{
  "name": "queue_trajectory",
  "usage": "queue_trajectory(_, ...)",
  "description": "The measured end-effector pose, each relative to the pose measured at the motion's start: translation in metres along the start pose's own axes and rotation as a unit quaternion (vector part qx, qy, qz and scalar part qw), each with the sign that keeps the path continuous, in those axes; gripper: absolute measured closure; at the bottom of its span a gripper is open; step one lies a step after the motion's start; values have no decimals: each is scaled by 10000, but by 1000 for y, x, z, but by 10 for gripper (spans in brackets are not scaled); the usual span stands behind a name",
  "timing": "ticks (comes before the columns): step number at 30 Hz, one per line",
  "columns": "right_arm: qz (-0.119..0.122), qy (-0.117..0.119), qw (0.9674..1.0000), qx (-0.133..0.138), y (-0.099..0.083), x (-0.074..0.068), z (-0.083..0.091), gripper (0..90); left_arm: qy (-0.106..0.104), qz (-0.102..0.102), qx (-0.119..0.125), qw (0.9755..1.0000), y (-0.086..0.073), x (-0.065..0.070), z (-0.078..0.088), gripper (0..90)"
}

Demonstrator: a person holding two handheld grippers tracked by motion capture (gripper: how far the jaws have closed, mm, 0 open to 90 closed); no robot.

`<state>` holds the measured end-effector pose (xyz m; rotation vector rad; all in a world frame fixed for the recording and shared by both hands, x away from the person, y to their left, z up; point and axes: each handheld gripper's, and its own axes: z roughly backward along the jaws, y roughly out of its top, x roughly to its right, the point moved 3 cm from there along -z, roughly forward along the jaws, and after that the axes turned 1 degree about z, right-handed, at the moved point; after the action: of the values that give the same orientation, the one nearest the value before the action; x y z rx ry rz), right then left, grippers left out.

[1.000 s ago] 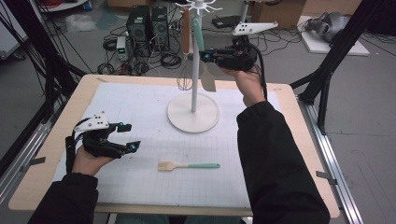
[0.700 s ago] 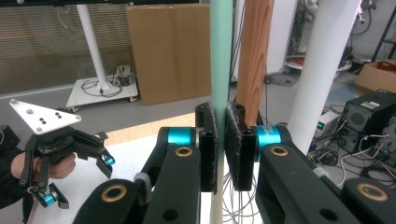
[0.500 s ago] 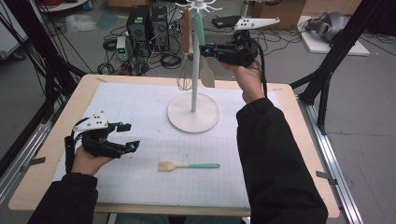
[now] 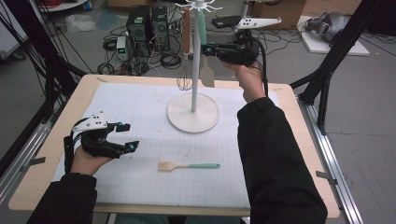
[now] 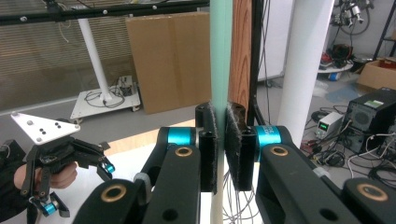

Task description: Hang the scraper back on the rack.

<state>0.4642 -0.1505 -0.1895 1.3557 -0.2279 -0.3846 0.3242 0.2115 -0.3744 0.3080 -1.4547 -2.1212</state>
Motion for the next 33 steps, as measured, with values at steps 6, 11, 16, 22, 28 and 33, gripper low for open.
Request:
queue_trajectory(6, -107, 80, 9999, 45, -2, 4, -4, 841, -2, -11, -17, 10000, 0, 0, 0, 222)
queue_trajectory(11, -233, 123, 9996, 78, -4, 8, -8, 841, 3, 8, -1, 10000, -1, -1, 1, 223)
queue_trajectory(16, -276, 73, 9996, 33, -4, 9, -12, 839, 2, 26, -7, 10000, -2, -2, 1, 223)
queue_trajectory(22, -252, -49, 9997, 27, -4, 10, -15, 833, 2, 28, -24, 10000, -3, -3, 1, 223)
queue_trajectory(28, -161, -329, 9993, -56, -3, 8, -11, 765, 34, -9, -34, 10000, -2, -2, 1, 223)
queue_trajectory(33, -106, -469, 9988, -126, -2, 7, -1, 700, 31, 14, -25, 10000, -2, -2, 1, 223)
